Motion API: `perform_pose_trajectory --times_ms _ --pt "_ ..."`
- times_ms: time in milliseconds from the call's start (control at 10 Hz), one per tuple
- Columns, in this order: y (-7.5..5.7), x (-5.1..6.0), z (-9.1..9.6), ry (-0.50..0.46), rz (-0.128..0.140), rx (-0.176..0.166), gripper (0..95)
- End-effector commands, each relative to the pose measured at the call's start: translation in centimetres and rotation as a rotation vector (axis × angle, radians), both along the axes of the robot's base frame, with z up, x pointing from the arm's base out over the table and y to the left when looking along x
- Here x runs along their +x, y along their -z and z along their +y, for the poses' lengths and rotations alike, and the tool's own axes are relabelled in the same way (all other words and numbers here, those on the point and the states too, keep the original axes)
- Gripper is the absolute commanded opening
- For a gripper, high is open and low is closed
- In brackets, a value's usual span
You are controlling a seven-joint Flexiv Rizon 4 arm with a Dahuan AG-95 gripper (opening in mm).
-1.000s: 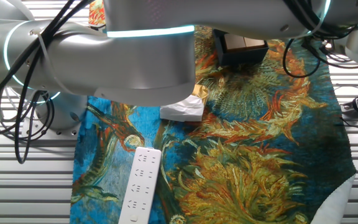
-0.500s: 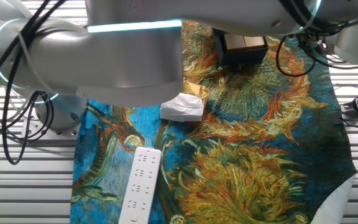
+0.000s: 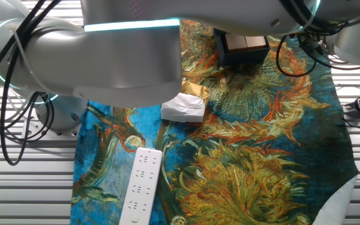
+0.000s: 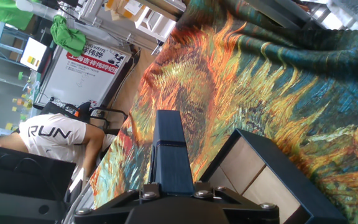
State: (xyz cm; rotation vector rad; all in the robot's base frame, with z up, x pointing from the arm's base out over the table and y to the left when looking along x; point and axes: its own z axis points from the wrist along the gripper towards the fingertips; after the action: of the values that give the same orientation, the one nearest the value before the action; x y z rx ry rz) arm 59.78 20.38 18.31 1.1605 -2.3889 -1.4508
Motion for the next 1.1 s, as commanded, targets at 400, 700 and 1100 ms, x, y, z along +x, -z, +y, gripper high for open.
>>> perform_pose_trajectory --times_ms 400,700,1100 --pt "-0.04 0.0 0.01 0.002 0.006 0.009 0.0" --pt "-0.04 0.0 0.01 0.004 0.008 0.007 0.0" --pt "-0.2 0.54 -0.23 0.014 0.026 0.021 0.0"
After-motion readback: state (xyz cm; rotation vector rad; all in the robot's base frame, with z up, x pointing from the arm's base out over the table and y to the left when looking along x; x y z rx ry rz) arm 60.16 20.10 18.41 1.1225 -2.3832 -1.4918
